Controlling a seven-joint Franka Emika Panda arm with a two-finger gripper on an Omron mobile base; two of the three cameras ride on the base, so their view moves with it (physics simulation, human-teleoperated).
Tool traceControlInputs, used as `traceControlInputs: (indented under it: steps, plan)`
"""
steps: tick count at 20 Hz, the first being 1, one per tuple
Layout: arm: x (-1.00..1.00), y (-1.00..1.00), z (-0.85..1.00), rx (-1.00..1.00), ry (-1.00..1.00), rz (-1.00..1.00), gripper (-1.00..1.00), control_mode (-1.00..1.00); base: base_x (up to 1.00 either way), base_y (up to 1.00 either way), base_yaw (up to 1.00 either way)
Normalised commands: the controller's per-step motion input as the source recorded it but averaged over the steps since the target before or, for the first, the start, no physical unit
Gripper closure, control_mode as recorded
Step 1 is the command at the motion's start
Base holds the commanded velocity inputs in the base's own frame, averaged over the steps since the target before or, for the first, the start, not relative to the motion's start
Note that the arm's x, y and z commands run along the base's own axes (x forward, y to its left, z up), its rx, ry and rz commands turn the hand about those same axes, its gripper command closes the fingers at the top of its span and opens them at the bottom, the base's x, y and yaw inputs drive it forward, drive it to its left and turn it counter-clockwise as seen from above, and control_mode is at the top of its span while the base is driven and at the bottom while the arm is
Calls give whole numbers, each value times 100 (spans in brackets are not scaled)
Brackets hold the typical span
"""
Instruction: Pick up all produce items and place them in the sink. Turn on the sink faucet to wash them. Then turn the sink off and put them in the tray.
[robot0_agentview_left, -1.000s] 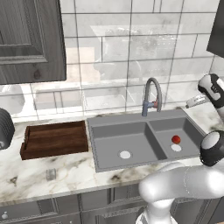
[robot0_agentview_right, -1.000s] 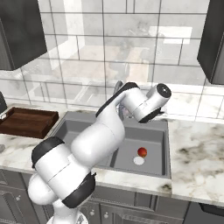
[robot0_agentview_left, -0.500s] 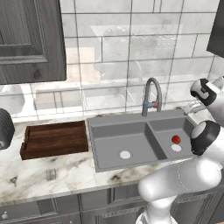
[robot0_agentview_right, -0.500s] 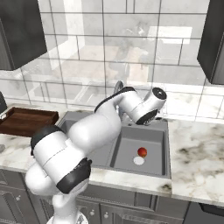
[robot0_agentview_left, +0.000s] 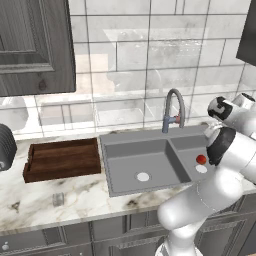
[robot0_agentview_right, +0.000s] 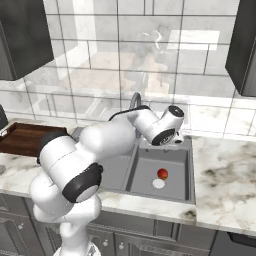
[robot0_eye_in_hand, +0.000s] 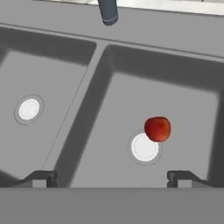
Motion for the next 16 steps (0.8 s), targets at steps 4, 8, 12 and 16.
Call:
traceControlInputs:
  steps: [4,8,12,16]
  plan:
    - [13,0,-41,-5,9,-1,-100,-100,0,0,0]
    - [13,0,-38,-3,7,0,-100,-100,0,0,0]
    - [22,-2,-30,-1,4,0,-100,-100,0,0,0]
    - [26,0,-25,-1,1,0,-100,-100,0,0,0]
